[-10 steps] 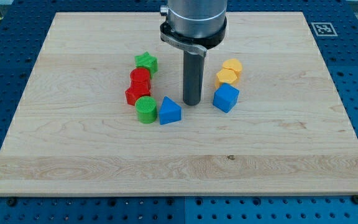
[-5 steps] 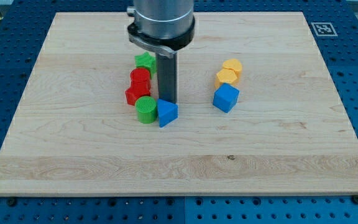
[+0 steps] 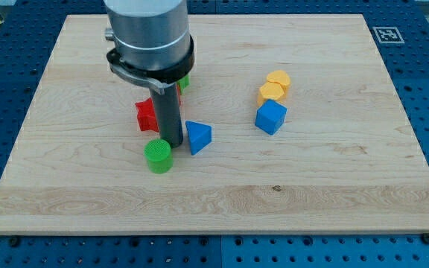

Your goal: Move green circle to the bottom left

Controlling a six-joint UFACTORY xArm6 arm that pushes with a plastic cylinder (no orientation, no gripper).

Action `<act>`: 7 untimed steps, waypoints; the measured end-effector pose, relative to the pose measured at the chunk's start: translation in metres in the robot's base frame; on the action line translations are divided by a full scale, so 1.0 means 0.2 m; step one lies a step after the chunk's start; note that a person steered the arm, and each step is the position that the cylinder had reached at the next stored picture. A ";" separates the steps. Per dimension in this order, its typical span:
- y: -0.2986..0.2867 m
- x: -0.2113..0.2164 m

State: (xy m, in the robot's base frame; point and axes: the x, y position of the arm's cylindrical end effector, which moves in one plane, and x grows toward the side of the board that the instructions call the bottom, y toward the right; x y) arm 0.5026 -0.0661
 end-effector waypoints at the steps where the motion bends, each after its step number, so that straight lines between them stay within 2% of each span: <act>1: 0.04 0.09; 7: -0.15 0.33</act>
State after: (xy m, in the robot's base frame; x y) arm 0.5687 -0.0967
